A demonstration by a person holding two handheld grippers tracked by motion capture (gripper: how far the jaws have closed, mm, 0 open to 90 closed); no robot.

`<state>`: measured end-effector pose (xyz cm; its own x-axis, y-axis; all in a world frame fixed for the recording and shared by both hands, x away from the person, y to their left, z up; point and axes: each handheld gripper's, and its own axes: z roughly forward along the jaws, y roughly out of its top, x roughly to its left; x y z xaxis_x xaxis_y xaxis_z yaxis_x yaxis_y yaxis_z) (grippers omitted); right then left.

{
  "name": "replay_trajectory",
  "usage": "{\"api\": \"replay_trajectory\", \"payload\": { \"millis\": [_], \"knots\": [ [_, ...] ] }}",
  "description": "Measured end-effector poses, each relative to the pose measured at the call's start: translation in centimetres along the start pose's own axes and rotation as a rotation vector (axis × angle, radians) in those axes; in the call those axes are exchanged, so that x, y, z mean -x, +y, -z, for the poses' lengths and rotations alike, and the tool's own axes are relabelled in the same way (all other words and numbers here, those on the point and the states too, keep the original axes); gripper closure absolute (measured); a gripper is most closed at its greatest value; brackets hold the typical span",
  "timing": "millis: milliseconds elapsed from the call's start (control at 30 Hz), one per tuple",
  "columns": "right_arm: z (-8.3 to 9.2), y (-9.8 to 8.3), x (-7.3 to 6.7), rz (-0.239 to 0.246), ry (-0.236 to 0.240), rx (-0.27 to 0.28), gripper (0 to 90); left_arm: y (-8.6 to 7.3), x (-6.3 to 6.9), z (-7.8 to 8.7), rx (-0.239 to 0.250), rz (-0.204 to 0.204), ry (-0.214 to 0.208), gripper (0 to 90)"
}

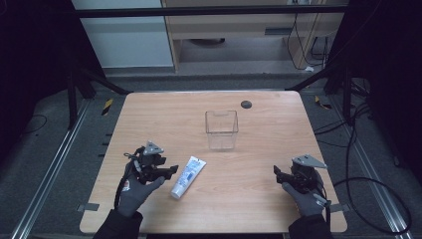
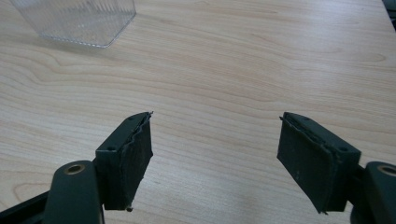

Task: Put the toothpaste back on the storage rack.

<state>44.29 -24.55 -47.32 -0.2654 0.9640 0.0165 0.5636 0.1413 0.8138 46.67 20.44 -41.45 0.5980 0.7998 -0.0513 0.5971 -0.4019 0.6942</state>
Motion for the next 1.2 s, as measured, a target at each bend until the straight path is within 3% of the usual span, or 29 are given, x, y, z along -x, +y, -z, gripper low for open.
{"api": "replay_trajectory", "payload": {
  "millis": [433,533,1200],
  "knots": [
    [-0.1,0.1,0.0,-0.012,0.036,-0.021,27.5,2.8,1.2,-1.5,-0.053,-0.054,-0.005,39.5],
    [-0.1,0.1,0.0,-0.011,0.036,-0.022,27.5,3.1,1.2,-2.1,-0.066,-0.045,-0.016,39.6],
    [-0.2,0.1,-0.1,0.006,0.037,-0.020,27.9,3.2,2.1,-5.7,-0.167,-0.053,-0.047,41.6]
  ]
}}
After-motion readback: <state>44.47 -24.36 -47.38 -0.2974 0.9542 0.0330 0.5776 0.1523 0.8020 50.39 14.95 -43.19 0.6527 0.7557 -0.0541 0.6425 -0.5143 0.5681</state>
